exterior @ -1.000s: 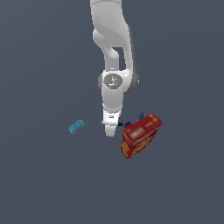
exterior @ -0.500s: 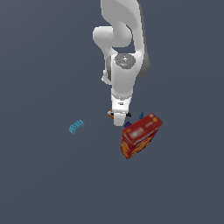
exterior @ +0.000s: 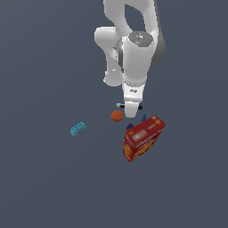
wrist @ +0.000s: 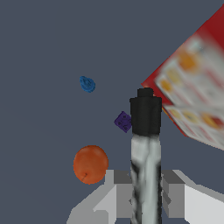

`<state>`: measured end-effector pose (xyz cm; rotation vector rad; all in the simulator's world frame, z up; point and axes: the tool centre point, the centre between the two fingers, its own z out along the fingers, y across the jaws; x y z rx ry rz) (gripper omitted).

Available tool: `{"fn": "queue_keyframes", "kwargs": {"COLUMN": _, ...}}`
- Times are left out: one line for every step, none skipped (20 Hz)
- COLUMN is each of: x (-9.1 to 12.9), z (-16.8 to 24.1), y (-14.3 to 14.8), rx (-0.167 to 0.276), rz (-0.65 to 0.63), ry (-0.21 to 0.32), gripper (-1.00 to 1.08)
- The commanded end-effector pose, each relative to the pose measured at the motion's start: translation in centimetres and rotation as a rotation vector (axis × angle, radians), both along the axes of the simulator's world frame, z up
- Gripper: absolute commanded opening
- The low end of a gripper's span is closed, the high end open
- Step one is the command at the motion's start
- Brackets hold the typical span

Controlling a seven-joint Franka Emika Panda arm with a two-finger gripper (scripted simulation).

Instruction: Pick up a designated object from a clutter of objects.

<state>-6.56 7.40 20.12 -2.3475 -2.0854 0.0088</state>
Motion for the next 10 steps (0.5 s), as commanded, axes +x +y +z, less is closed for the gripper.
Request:
{"fn": "queue_keyframes", "kwargs": {"x": -0.3, "z": 1.7, "y": 0.9, "rx": 0.002, "rz": 0.001, "ry": -0.001, "gripper": -1.00}}
{"fn": "queue_keyframes", "kwargs": {"x": -0.4, "z": 2.3, "y": 1.3, "rx": 0.003, "rz": 0.001, "ry": -0.001, "gripper": -1.00}}
{"fn": "queue_keyframes", "kwargs": {"x": -0.6, "z": 3.0, "y": 1.7, "rx": 0.004, "rz": 0.001, "ry": -0.001, "gripper": -1.00}}
{"fn": "queue_keyframes", "kwargs": {"x": -0.7, "z": 3.7, "y": 2.1, "rx": 0.004, "rz": 0.001, "ry": -0.002, "gripper": -1.00}}
{"fn": "queue_keyframes", "kwargs": {"x": -0.8, "z": 4.5, "y": 2.5, "rx": 0.005, "rz": 0.002, "ry": -0.002, "gripper": -1.00}}
{"fn": "queue_keyframes", "kwargs": {"x": -1.0, "z": 5.2, "y": 2.9, "rx": 0.006, "rz": 0.002, "ry": -0.002, "gripper": -1.00}}
{"fn": "queue_keyframes", "kwargs": {"x": -1.1, "z": 5.9, "y": 3.3, "rx": 0.006, "rz": 0.002, "ry": -0.002, "gripper": -1.00}}
{"fn": "queue_keyframes", "kwargs": {"x": -1.2, "z": 6.7, "y": 3.7, "rx": 0.007, "rz": 0.002, "ry": -0.003, "gripper": -1.00}}
{"fn": "queue_keyframes", "kwargs": {"x": -1.4, "z": 7.5, "y": 4.1, "rx": 0.007, "rz": 0.002, "ry": -0.003, "gripper": -1.00}}
{"fn": "queue_keyframes", "kwargs": {"x": -1.5, "z": 8.3, "y": 4.6, "rx": 0.007, "rz": 0.002, "ry": -0.003, "gripper": -1.00}}
